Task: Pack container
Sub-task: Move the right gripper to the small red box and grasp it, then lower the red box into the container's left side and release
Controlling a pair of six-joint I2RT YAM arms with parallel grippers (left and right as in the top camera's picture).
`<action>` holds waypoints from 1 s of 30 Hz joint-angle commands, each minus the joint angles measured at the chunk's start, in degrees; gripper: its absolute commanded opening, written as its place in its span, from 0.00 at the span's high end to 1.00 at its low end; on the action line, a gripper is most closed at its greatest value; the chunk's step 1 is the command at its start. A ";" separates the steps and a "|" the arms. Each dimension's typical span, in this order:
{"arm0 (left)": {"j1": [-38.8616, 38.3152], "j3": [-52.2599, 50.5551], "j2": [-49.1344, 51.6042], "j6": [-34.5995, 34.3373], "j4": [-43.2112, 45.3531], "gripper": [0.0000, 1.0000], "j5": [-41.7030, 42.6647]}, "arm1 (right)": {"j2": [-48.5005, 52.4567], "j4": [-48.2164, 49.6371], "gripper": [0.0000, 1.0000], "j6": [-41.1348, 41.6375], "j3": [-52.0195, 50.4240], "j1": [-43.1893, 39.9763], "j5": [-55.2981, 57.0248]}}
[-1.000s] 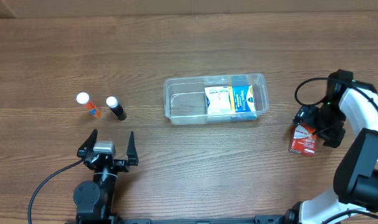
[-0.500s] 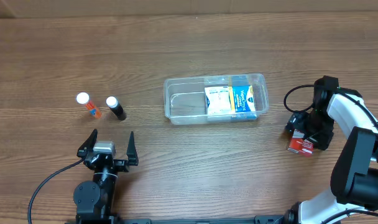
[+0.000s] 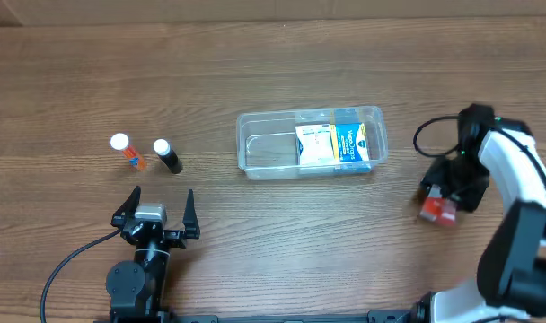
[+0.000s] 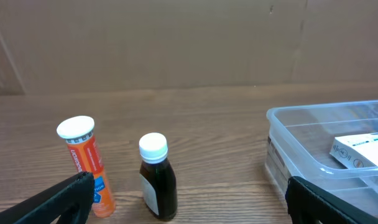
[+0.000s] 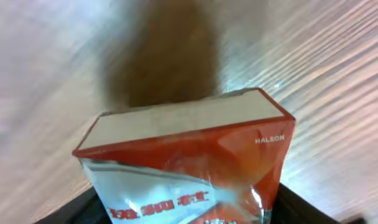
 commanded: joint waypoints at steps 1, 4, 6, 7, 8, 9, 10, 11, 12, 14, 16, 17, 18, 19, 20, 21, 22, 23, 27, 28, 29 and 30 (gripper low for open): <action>0.31 -0.15 -0.22 1.09 -0.13 0.00 0.42 | -9.16 -2.54 0.32 0.24 8.11 3.85 0.33; 0.31 -0.15 -0.22 1.09 -0.15 0.00 0.39 | -13.49 -4.07 0.32 0.20 11.76 7.96 -0.37; 0.31 -0.15 -0.22 1.07 -0.13 0.00 0.42 | -15.89 -3.63 0.32 0.24 13.16 11.50 -2.14; 0.31 -0.15 -0.22 1.09 -0.13 0.00 0.39 | -17.16 -2.51 0.32 0.28 13.51 14.08 -3.58; 0.31 -0.15 -0.22 1.07 -0.13 0.00 0.39 | -18.01 -1.33 0.32 0.31 13.51 16.26 -4.66; 0.31 -0.15 -0.22 1.09 -0.13 0.00 0.42 | -18.38 -0.48 0.32 0.35 13.51 17.97 -5.33; 0.31 -0.15 -0.22 1.09 -0.13 0.00 0.39 | -18.64 1.03 0.32 0.37 13.51 20.83 -6.32; 0.31 -0.15 -0.22 1.09 -0.15 0.00 0.42 | -18.62 2.25 0.32 0.83 13.49 23.37 -6.54; 0.31 -0.15 -0.22 1.09 -0.15 0.00 0.39 | -18.36 3.61 0.32 1.42 13.49 25.92 -6.40; 0.31 -0.15 -0.22 1.09 -0.13 0.00 0.42 | -17.38 6.88 0.32 1.60 13.49 30.84 -6.32; 0.31 -0.15 -0.22 1.07 -0.13 0.00 0.42 | -15.74 10.84 0.32 1.60 13.49 35.19 -5.86; 0.31 -0.15 -0.22 1.09 -0.13 0.00 0.39 | -14.71 13.00 0.31 1.57 13.49 37.05 -5.70; 0.31 -0.15 -0.22 1.09 -0.13 0.00 0.39 | -13.33 15.65 0.31 1.57 13.49 39.08 -5.70; 0.31 -0.15 -0.22 1.09 -0.13 0.00 0.39 | -12.15 17.49 0.31 1.57 13.49 40.48 -5.70; 0.31 -0.15 -0.22 1.09 -0.13 0.00 0.42 | -10.88 19.23 0.31 1.57 13.49 41.70 -5.68; 0.31 -0.15 -0.22 1.09 -0.13 0.00 0.42 | -9.55 20.76 0.31 1.57 13.49 42.75 -5.70; 0.31 -0.15 -0.22 1.09 -0.13 0.00 0.42 | -7.61 22.88 0.31 1.60 13.49 44.06 -5.70; 0.31 -0.15 -0.22 1.09 -0.13 0.00 0.42 | -6.19 24.15 0.31 1.57 13.49 44.78 -5.70; 0.31 -0.15 -0.22 1.09 -0.13 0.00 0.39 | -0.61 28.35 0.31 1.60 13.49 47.23 -5.88; 0.31 -0.15 -0.22 1.09 -0.13 0.00 0.42 | 1.55 29.73 0.31 1.62 13.49 48.06 -5.92; 0.31 -0.15 -0.22 1.07 -0.13 0.00 0.42 | 2.75 30.40 0.31 1.88 13.49 48.52 -5.92; 0.31 -0.15 -0.22 1.09 -0.13 0.00 0.42 | 3.67 30.67 0.31 2.75 13.49 48.76 -5.90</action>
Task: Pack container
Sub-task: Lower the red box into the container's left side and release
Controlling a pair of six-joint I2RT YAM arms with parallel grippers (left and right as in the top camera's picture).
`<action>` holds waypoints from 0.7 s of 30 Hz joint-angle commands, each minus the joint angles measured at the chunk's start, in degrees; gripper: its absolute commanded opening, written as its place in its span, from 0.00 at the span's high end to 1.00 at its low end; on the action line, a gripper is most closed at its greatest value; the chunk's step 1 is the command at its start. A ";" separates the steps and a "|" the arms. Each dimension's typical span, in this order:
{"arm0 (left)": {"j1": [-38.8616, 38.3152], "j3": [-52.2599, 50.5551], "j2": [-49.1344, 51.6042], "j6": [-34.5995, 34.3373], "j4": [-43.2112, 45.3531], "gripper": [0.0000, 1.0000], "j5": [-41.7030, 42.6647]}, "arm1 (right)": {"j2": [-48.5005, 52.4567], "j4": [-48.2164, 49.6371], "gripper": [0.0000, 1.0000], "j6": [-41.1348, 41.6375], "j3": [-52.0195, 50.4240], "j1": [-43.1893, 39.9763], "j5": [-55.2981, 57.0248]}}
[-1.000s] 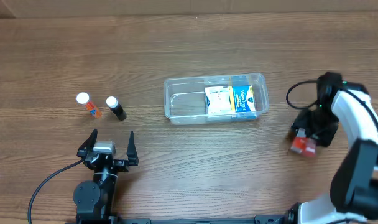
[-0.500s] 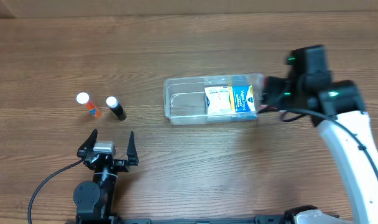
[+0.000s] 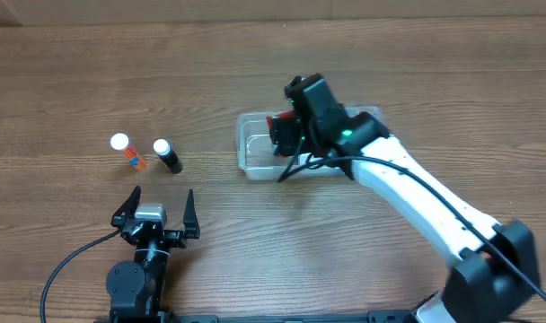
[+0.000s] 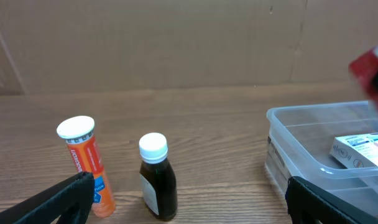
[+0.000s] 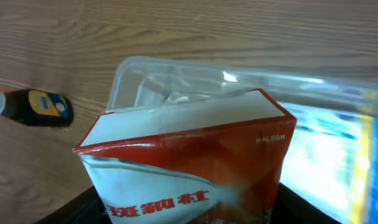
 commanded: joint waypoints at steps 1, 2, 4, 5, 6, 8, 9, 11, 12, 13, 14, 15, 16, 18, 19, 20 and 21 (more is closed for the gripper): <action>0.31 -0.15 -0.22 1.07 -0.13 0.00 0.42 | 3.98 1.70 0.31 2.19 1.09 1.53 0.02; 0.31 -0.15 -0.22 1.07 -0.13 0.00 0.42 | 4.81 1.70 0.31 3.08 1.09 1.51 0.07; 0.31 -0.15 -0.22 1.07 -0.13 0.00 0.42 | 6.23 2.03 0.30 3.13 1.09 1.51 0.00; 0.31 -0.15 -0.22 1.09 -0.13 0.00 0.42 | 7.19 2.40 0.30 3.10 1.09 1.51 0.02; 0.31 -0.15 -0.22 1.07 -0.13 0.00 0.42 | 8.02 2.51 0.30 3.10 1.09 1.51 -0.07; 0.31 -0.15 -0.22 1.09 -0.13 0.00 0.39 | 9.27 2.86 0.30 3.10 1.09 1.42 -0.52; 0.31 -0.15 -0.22 1.09 -0.13 0.00 0.42 | 9.73 3.06 0.30 3.10 1.09 1.42 -0.59; 0.31 -0.15 -0.22 1.09 -0.13 0.00 0.39 | 10.99 3.50 0.30 3.10 1.09 1.42 -0.57; 0.31 -0.15 -0.22 1.07 -0.13 0.00 0.42 | 11.47 3.67 0.30 3.10 1.09 1.42 -0.57; 0.31 -0.15 -0.22 1.09 -0.13 0.00 0.39 | 11.93 3.76 0.30 3.10 1.09 1.42 -0.57; 0.31 -0.15 -0.22 1.09 -0.13 0.00 0.42 | 12.35 3.89 0.30 3.10 1.09 1.40 -0.55; 0.31 -0.15 -0.22 1.09 -0.15 0.00 0.42 | 12.70 3.96 0.30 3.10 1.09 1.40 -0.52; 0.31 -0.15 -0.22 1.09 -0.13 0.00 0.39 | 12.90 4.04 0.26 3.10 1.09 1.40 -0.37; 0.31 -0.15 -0.22 1.09 -0.15 0.00 0.42 | 13.07 4.13 0.18 3.08 1.09 1.40 1.16; 0.31 -0.15 -0.22 1.09 -0.15 0.00 0.42 | 13.07 4.17 0.16 3.04 1.09 1.40 2.36; 0.31 -0.15 -0.22 1.07 -0.13 0.00 0.42 | 13.07 4.17 0.13 2.89 1.09 1.40 3.63; 0.31 -0.15 -0.22 1.09 -0.13 0.00 0.42 | 13.05 4.28 0.12 2.21 1.09 1.40 4.20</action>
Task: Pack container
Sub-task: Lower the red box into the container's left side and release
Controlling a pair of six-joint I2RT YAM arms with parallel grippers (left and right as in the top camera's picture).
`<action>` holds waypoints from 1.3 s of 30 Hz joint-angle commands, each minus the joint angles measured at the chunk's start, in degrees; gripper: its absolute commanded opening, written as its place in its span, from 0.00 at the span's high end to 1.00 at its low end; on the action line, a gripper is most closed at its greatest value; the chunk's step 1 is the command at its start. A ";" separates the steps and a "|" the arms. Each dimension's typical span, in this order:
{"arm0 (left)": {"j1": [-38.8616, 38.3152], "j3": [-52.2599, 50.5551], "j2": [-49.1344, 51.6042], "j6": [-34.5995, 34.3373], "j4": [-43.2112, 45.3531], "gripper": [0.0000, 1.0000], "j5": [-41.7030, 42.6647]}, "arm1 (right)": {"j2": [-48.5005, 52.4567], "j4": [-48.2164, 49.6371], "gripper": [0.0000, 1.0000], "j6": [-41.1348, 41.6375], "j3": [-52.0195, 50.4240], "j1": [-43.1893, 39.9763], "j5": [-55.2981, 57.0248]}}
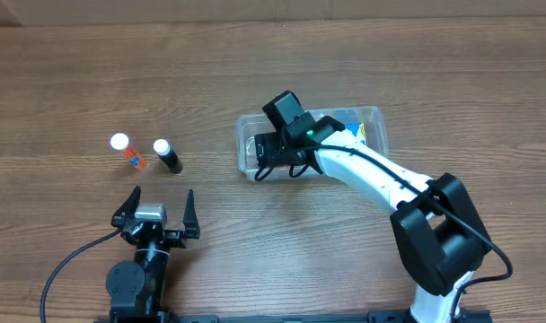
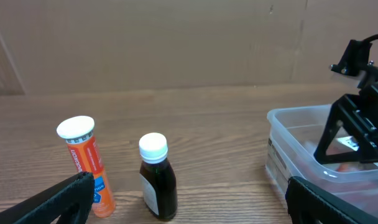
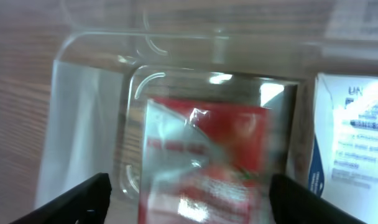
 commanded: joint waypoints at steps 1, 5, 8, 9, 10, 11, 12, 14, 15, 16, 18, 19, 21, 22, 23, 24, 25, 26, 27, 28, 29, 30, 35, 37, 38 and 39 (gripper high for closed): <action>0.31 -0.15 -0.22 1.09 -0.15 0.00 0.42 | -0.26 0.46 0.12 -2.21 1.11 -0.11 3.43; 0.31 -0.15 -0.22 1.09 -0.15 0.00 0.42 | -0.57 -1.36 0.18 -4.87 2.45 -0.09 3.26; 0.31 -0.15 -0.22 1.07 -0.17 0.00 0.39 | -0.79 -3.56 0.44 -4.85 4.55 -0.09 0.72; 0.31 -0.15 -0.22 1.09 -0.15 0.00 0.42 | -0.81 -3.61 0.64 -4.85 5.14 -0.02 -1.53; 0.31 -0.15 -0.22 1.07 -0.15 0.00 0.42 | -0.81 -3.26 0.76 -4.83 5.38 0.02 -3.80; 0.31 -0.15 -0.22 1.07 -0.15 0.00 0.39 | -0.81 -2.69 0.81 -4.83 5.38 0.02 -6.32; 0.31 -0.15 -0.22 1.09 -0.15 0.00 0.42 | -0.79 -2.36 0.88 -4.83 5.38 0.00 -8.35; 0.31 -0.15 -0.22 1.07 -0.15 0.00 0.42 | -0.61 -1.92 0.94 -4.79 5.35 0.02 -9.57; 0.31 -0.15 -0.22 1.07 -0.15 0.00 0.42 | -0.57 -1.53 0.95 -4.79 5.27 0.02 -9.55; 0.31 -0.15 -0.22 1.07 -0.15 0.00 0.42 | -0.57 -0.85 0.96 -4.81 5.09 0.02 -9.55; 0.31 -0.15 -0.22 1.09 -0.15 0.00 0.42 | -0.39 0.15 0.96 -4.81 4.87 0.02 -9.57; 0.31 -0.15 -0.22 1.07 -0.15 0.00 0.42 | -0.09 0.70 0.96 -4.79 4.81 0.00 -9.97; 0.31 -0.15 -0.22 1.07 -0.17 0.00 0.42 | 1.18 2.01 0.96 -4.79 4.81 0.00 -12.33; 0.31 -0.15 -0.22 1.07 -0.15 0.00 0.42 | 1.73 2.47 0.96 -4.74 4.81 0.00 -13.14; 0.31 -0.15 -0.22 1.07 -0.15 0.00 0.42 | 2.54 2.84 0.96 -4.35 4.83 0.00 -13.57; 0.31 -0.15 -0.22 1.09 -0.15 0.00 0.42 | 3.45 3.02 0.96 -4.13 4.81 0.00 -13.84; 0.31 -0.15 -0.22 1.09 -0.15 0.00 0.42 | 4.04 3.02 0.96 -4.13 4.81 0.00 -13.84; 0.31 -0.15 -0.22 1.07 -0.15 0.00 0.42 | 4.70 2.91 0.96 -4.17 4.81 0.00 -13.81; 0.31 -0.15 -0.22 1.07 -0.15 0.00 0.39 | 5.07 2.82 0.96 -4.17 4.83 0.00 -13.81; 0.31 -0.15 -0.22 1.09 -0.15 0.00 0.42 | 5.27 2.82 0.96 -4.17 4.83 0.00 -13.79; 0.31 -0.15 -0.22 1.09 -0.15 0.00 0.39 | 5.31 3.04 0.96 -4.24 4.83 0.00 -13.70; 0.31 -0.15 -0.22 1.09 -0.15 0.00 0.42 | 5.31 3.13 0.96 -4.24 4.83 -0.04 -13.44; 0.31 -0.15 -0.22 1.09 -0.15 0.00 0.42 | 5.31 1.68 0.96 -4.20 4.83 -2.36 -10.34; 0.31 -0.15 -0.22 1.09 -0.15 0.00 0.42 | 5.31 1.38 0.96 -4.22 4.83 -3.15 -9.84; 0.31 -0.15 -0.22 1.07 -0.15 0.00 0.42 | 5.31 1.33 0.96 -4.20 4.83 -3.45 -9.75; 0.31 -0.15 -0.22 1.09 -0.15 0.00 0.39 | 5.31 1.22 0.96 -4.20 4.83 -3.67 -9.44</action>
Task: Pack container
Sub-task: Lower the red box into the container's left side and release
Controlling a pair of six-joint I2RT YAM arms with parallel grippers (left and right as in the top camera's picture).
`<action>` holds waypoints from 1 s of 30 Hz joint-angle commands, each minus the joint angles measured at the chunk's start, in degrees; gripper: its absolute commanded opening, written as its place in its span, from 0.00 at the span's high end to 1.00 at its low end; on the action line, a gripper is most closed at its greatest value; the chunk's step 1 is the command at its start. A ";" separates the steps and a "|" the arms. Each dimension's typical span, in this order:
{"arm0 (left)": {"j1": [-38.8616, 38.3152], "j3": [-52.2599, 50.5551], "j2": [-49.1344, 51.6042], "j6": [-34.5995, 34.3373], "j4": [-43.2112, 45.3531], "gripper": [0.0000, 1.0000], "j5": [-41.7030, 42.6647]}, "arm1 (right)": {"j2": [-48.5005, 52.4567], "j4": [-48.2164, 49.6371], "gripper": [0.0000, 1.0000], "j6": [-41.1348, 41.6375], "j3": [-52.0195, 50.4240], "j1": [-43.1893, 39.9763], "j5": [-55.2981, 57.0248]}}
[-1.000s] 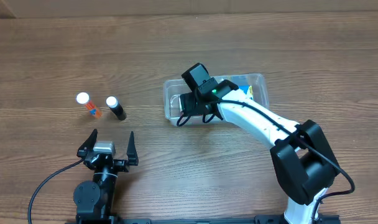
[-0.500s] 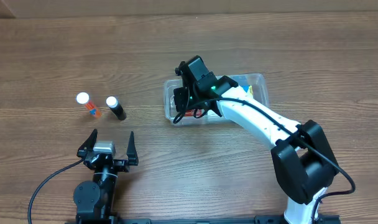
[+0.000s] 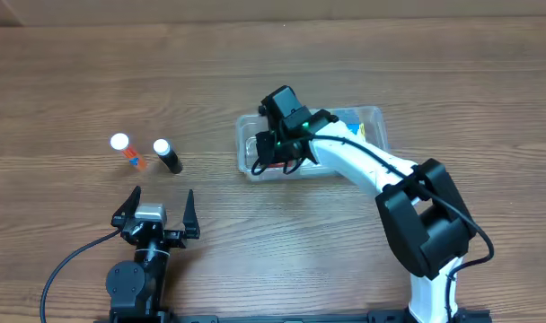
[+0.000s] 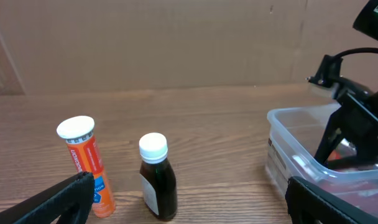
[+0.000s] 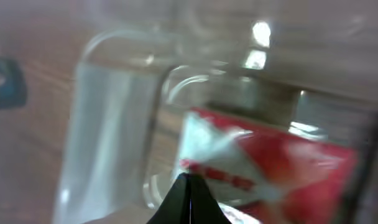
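The clear plastic container sits mid-table. A red box lies flat in its left half, and a blue-and-white box shows at its right end. My right gripper hangs over the left half, jaws shut on nothing, just above the red box's left edge. An orange tube and a dark bottle with a white cap stand left of the container. My left gripper rests open near the front edge, facing both of them.
The right arm stretches from the front right across to the container. A brown cardboard wall closes off the back of the table. Bare wood lies between the bottle and the container's left wall.
My right gripper was open over the red box lying in the container; now its jaws are shut and empty, slightly further left. The box still lies there. The left arm is unchanged.
My right gripper held the red box at the table's right side. Then it held the box above the container's left half. Then the box lay in the container with the jaws open, and now the jaws are shut and empty.
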 commanded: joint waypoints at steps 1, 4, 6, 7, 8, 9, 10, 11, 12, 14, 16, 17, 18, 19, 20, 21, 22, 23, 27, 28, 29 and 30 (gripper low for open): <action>0.31 -0.15 -0.22 1.09 -0.15 0.00 0.42 | -0.35 -0.35 0.96 0.24 1.07 -2.03 2.45; 0.31 -0.15 -0.22 1.07 -0.15 0.00 0.42 | -0.35 -0.46 0.96 0.24 1.07 -2.51 2.67; 0.31 -0.15 -0.22 1.07 -0.15 0.00 0.42 | -0.35 -0.11 0.96 -0.81 1.25 -2.58 -0.87; 0.31 -0.15 -0.22 1.09 -0.13 0.00 0.42 | -0.35 0.20 0.96 -2.01 1.33 -2.58 -2.51; 0.31 -0.15 -0.22 1.09 -0.13 0.00 0.39 | -0.35 0.63 0.96 -3.28 1.42 -2.43 -4.28; 0.31 -0.15 -0.22 1.09 -0.13 0.00 0.42 | -0.35 0.72 0.96 -3.23 1.42 -2.27 -4.17; 0.31 -0.15 -0.22 1.09 -0.13 0.00 0.39 | -0.35 0.79 0.96 -3.21 1.42 -2.16 -3.96; 0.31 -0.15 -0.22 1.09 -0.13 0.00 0.42 | -0.35 0.57 0.96 -3.19 1.40 -2.14 -2.93; 0.31 -0.15 -0.22 1.09 -0.13 0.00 0.42 | -0.33 0.07 0.96 -3.19 1.40 -2.14 -1.09; 0.31 -0.15 -0.22 1.07 -0.13 0.00 0.42 | -0.04 -1.46 0.96 -3.19 1.40 -2.14 4.39; 0.31 -0.15 -0.22 1.07 -0.15 0.00 0.42 | 0.50 -3.10 0.96 -2.95 1.40 -2.16 8.57; 0.31 -0.15 -0.22 1.09 -0.13 0.00 0.42 | 0.83 -3.32 0.96 -2.86 1.40 -2.45 8.17; 0.31 -0.15 -0.22 1.09 -0.13 0.00 0.39 | 0.83 -3.32 0.96 -2.12 1.40 -2.75 8.17; 0.31 -0.15 -0.22 1.07 -0.15 0.00 0.42 | 0.83 -3.37 0.96 -1.09 1.40 -3.06 8.22; 0.31 -0.15 -0.22 1.09 -0.15 0.00 0.39 | 0.81 -3.58 0.96 -0.02 1.51 -3.37 8.26; 0.31 -0.15 -0.22 1.07 -0.13 0.00 0.42 | 0.81 -4.04 0.96 0.94 1.68 -3.63 8.70; 0.31 -0.15 -0.22 1.09 -0.15 0.00 0.42 | 0.81 -4.68 0.96 1.86 1.90 -3.87 9.09; 0.31 -0.15 -0.22 1.09 -0.13 0.00 0.39 | 0.81 -5.03 0.96 1.86 2.12 -4.04 8.79; 0.31 -0.15 -0.22 1.09 -0.13 0.00 0.42 | 0.35 -5.11 0.96 -2.25 4.48 -3.87 -1.77; 0.31 -0.15 -0.22 1.09 -0.13 0.00 0.39 | 0.09 -4.79 0.96 -3.41 5.35 -3.63 -5.22; 0.31 -0.15 -0.22 1.09 -0.13 0.00 0.42 | -0.07 -4.26 0.96 -4.00 6.12 -3.34 -7.85; 0.31 -0.15 -0.22 1.07 -0.13 0.00 0.42 | -0.17 -3.61 0.96 -4.76 6.80 -2.99 -10.19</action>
